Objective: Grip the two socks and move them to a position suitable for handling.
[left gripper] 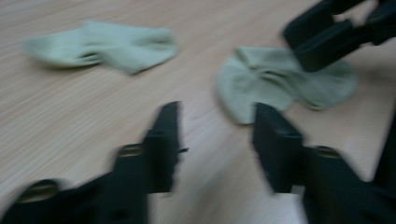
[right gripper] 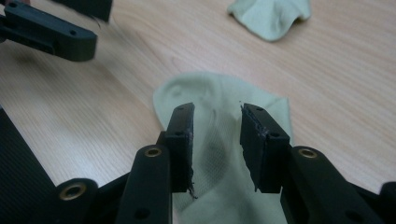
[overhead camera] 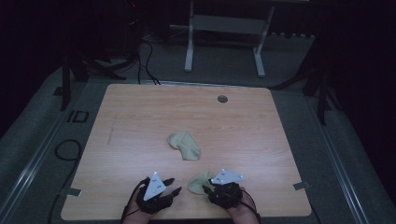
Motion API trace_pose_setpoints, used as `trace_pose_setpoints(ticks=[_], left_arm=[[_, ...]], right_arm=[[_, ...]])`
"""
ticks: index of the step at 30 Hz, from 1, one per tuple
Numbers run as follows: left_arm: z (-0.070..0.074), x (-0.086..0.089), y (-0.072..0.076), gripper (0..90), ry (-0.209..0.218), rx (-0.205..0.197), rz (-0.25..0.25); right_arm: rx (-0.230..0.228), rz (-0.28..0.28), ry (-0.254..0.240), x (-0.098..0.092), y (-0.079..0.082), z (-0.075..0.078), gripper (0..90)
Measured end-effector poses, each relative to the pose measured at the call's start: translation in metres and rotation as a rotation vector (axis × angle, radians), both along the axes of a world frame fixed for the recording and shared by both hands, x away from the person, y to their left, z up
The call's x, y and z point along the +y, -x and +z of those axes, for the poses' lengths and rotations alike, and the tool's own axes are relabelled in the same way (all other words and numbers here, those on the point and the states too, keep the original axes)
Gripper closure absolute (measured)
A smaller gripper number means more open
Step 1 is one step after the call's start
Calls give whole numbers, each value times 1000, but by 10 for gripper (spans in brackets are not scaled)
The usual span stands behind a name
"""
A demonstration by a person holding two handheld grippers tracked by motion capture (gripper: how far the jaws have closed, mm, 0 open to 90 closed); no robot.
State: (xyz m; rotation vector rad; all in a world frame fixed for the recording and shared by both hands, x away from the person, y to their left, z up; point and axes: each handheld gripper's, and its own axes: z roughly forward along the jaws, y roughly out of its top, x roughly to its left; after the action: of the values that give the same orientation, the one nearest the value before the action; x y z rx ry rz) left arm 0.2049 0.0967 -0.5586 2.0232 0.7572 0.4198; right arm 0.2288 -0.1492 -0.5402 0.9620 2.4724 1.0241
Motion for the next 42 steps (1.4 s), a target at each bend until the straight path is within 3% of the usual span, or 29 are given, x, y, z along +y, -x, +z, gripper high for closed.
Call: trace_pose_setpoints(ticks=[5, 10, 12, 16, 23, 29, 32, 38, 42], left_arm=[[-4, -29, -10, 785, -60, 41, -72], [-13, -50, -22, 833, -193, 80, -86], [-13, -50, -26, 848, -169, 107, -71], [-11, -50, -28, 859, -186, 115, -76], [-11, -51, -26, 878, -187, 128, -69], [-12, -50, -27, 878, -161, 142, -78], [-12, -52, -28, 878, -169, 132, -77], [-11, -60, -33, 877, -170, 134, -85], [-11, -64, -33, 876, -172, 134, -90]], right_arm=[[16, -3, 25, 3, 0, -10, 646], [33, 0, 56, 7, 4, -18, 661], [37, 3, 68, 7, 6, -21, 704], [42, 14, 70, 5, 7, -18, 820], [34, -19, 2, -22, 4, 2, 830], [9, -109, -40, -57, -6, 18, 829], [45, -172, -65, -84, -17, 16, 827], [88, -213, -55, -104, -28, 1, 803], [103, -250, -23, -112, -35, -6, 688]])
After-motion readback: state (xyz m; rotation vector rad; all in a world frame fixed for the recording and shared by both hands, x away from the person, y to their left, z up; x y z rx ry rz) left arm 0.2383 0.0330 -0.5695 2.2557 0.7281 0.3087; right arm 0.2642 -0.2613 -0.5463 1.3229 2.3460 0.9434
